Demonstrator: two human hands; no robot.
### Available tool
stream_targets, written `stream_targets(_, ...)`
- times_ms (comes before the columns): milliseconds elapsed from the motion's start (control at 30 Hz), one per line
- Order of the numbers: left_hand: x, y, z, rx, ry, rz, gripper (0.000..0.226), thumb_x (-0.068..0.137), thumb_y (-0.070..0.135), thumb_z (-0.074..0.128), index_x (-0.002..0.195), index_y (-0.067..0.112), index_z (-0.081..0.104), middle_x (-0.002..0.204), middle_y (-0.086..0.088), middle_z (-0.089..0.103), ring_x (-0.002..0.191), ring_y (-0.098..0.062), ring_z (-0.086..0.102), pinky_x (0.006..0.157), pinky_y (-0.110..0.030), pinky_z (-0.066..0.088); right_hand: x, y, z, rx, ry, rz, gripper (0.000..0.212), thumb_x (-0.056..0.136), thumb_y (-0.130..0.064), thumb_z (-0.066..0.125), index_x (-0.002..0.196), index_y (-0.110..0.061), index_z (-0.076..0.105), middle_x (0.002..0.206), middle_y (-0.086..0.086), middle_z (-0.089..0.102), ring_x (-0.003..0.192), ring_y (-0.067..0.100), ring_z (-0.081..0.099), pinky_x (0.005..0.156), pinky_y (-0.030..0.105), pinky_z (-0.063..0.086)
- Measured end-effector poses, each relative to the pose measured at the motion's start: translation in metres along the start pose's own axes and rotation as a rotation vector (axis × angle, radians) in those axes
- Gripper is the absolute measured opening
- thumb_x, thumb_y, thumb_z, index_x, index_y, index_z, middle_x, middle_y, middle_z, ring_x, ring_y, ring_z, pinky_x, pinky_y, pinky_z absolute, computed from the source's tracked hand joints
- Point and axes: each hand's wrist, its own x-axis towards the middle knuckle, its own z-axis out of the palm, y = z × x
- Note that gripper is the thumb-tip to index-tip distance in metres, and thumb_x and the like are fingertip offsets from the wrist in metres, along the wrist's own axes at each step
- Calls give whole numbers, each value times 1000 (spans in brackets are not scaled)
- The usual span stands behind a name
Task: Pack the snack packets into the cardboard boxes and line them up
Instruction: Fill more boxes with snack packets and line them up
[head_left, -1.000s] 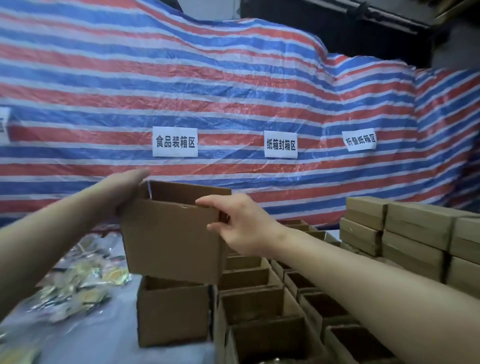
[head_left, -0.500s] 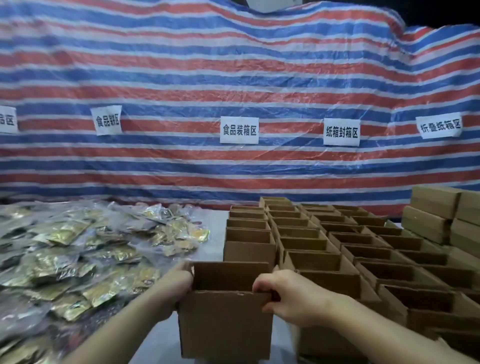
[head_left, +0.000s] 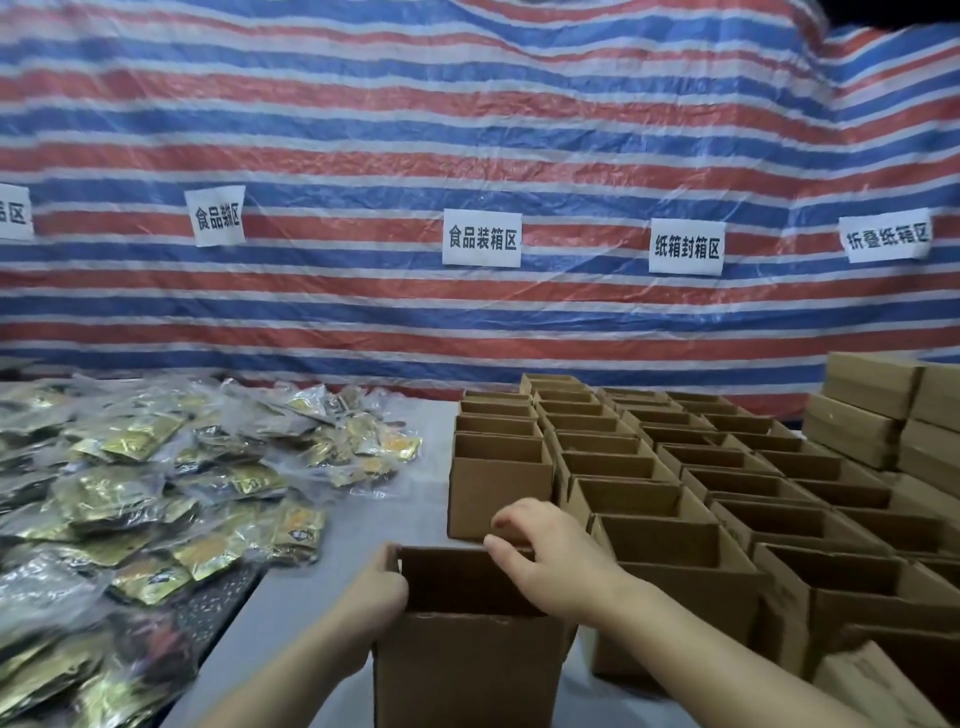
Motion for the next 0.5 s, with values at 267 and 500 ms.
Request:
stream_targets(267, 2, -10, 13, 105, 16, 10, 43, 90, -6, 30, 119, 19, 49, 102, -12, 61, 93, -26, 63, 66, -31, 55, 9, 7, 35, -240, -306, 117, 70, 94, -71, 23, 154, -37, 27, 151, -5, 44, 137, 21, 41, 114, 46, 29)
stream_targets(500, 13, -9, -7, 112, -37, -41, 46, 102, 50, 32, 142, 27, 35, 128, -1, 52, 114, -23, 56, 80, -36, 50, 13, 8, 40, -245, -292, 110, 69, 95, -70, 32, 156, -40, 22, 150, -8, 45, 135, 16, 43, 114, 41, 30)
